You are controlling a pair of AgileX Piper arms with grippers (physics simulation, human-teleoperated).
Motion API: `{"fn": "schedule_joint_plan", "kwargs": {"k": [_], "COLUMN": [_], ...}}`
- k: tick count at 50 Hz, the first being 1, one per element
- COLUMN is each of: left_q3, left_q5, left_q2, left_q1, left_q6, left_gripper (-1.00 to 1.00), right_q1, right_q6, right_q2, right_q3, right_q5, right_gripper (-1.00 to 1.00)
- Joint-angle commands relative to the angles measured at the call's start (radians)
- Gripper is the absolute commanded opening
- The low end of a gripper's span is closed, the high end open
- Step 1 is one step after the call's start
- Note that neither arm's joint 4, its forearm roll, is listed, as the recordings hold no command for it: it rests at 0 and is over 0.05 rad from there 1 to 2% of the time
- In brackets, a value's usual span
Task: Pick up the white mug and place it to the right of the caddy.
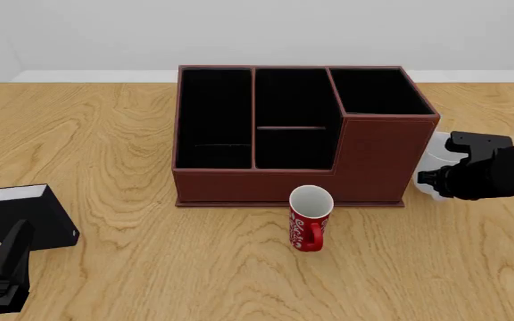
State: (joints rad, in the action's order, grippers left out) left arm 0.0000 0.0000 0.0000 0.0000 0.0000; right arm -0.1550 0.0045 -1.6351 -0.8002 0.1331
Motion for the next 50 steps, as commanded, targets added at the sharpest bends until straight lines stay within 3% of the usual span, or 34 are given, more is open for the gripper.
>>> {"fn": "schedule_joint_plan", "kwargs": {"k": [1, 45, 46, 50], "left_q3": [0.000, 0.000, 0.000, 0.000], "left_q5": [0.000, 0.000, 0.000, 0.000], "left_q2": [0.000, 0.000, 0.000, 0.000], "left_q1": [0.000, 0.000, 0.000, 0.000], "left_q6": [0.000, 0.000, 0.000, 0.000], "left_gripper": [1.00, 1.00, 1.00, 1.00], "right_q1": [0.002, 0.007, 0.008, 0.007], "right_q6": [0.018, 0.025, 0.026, 0.026], "right_q2": [-0.019, -0.110, -0.107, -0.100], "right_q3": [0.001, 0.000, 0.001, 0.004], "right_q5": [-0.015, -0.042, -0.041, -0.040], "right_gripper": [-1.00, -1.00, 1.00, 1.00]}}
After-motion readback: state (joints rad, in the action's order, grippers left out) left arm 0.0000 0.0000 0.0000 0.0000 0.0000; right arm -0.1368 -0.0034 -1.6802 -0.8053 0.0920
